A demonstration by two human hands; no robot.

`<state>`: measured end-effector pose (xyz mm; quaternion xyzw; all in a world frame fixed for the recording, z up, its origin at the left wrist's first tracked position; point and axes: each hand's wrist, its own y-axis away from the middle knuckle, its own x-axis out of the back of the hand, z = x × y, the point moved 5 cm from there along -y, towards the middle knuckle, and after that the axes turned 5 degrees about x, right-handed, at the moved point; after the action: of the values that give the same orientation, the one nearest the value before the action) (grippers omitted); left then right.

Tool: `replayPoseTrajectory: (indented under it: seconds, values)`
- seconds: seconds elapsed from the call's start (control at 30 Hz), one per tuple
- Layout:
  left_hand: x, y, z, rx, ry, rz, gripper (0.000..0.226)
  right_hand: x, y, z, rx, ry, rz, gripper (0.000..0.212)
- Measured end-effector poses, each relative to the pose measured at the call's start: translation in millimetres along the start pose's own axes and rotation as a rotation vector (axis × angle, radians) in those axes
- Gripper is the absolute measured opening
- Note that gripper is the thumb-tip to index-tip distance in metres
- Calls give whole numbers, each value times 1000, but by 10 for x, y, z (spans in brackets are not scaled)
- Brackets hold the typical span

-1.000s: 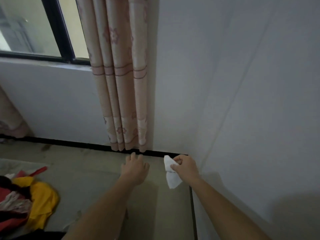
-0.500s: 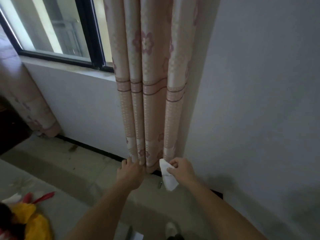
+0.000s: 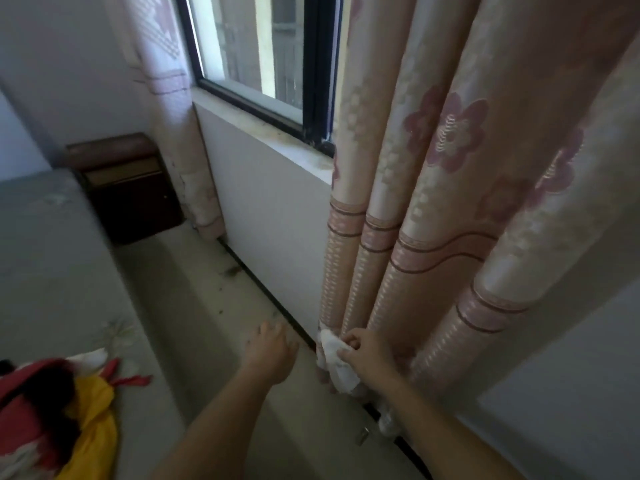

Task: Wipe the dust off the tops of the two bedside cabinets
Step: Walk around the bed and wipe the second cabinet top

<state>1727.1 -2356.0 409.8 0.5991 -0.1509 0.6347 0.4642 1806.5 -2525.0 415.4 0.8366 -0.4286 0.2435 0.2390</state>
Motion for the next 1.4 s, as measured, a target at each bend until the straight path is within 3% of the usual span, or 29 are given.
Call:
replayPoseTrajectory:
  seconds: [0.3,0.63,0.93,1.4]
  values:
    - [636,-1331,-961,226,37,44,50,-761,-1773,-836,137,87,-147,9]
    - [1987,-3110,-2500,362,74,147,51,-1808,-3972,-2519,240,84,-221,6]
    - [2784,-4454,-3497,460,140,177,53,-2645,-5681,-3672,299,84,-282,6]
    - [4468,-7281,-5044,597,230,237,56,-3944,-8857,-5699,437,117,-395,7]
